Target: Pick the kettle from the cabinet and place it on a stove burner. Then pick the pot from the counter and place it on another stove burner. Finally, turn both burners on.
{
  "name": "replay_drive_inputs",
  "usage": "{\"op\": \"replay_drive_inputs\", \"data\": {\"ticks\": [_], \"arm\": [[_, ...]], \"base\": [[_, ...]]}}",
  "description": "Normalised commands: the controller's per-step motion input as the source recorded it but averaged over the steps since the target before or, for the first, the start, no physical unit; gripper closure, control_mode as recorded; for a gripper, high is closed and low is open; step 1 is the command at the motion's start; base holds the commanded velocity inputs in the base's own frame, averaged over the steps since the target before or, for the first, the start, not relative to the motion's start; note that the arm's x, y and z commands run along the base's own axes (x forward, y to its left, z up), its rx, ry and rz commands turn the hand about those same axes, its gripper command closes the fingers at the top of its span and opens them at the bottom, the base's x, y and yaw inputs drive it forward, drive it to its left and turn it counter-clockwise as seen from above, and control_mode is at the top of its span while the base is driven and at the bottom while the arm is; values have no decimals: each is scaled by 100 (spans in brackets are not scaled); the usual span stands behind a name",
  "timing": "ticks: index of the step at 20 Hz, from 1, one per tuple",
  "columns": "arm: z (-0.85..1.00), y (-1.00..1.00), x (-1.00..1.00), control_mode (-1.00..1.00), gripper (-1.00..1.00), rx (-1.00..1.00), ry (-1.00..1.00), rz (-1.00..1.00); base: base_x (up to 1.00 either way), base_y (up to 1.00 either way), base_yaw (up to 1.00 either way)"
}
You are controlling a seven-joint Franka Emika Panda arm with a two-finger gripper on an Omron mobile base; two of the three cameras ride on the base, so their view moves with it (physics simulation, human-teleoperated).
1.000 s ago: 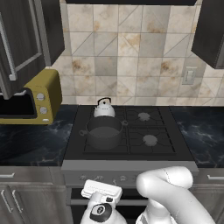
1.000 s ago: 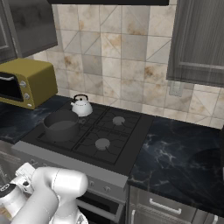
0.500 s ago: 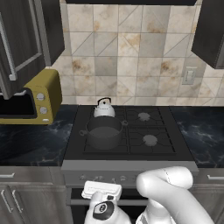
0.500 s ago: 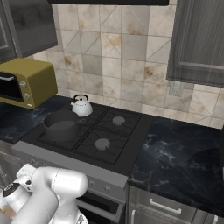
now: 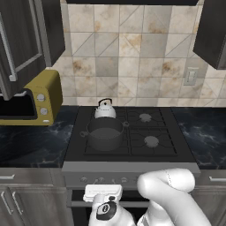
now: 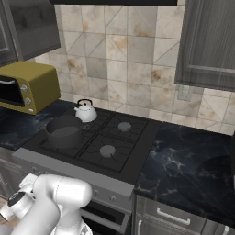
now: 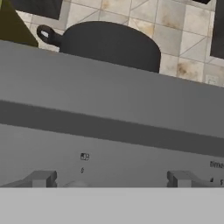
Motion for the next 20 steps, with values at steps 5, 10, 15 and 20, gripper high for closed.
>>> {"op": "replay_drive_inputs", "data": {"ticks": [5, 10, 15, 20], "arm": [[-18, 13, 21, -100, -100, 0, 0, 0], [-14, 3, 2, -100, -100, -2, 0, 0], [-12, 0, 3, -100, -100, 0, 0, 0], [-3, 5, 15, -100, -100, 0, 0, -4]], "base": [[0, 0, 0], [0, 0, 0], [0, 0, 0], [0, 0, 0]]}}
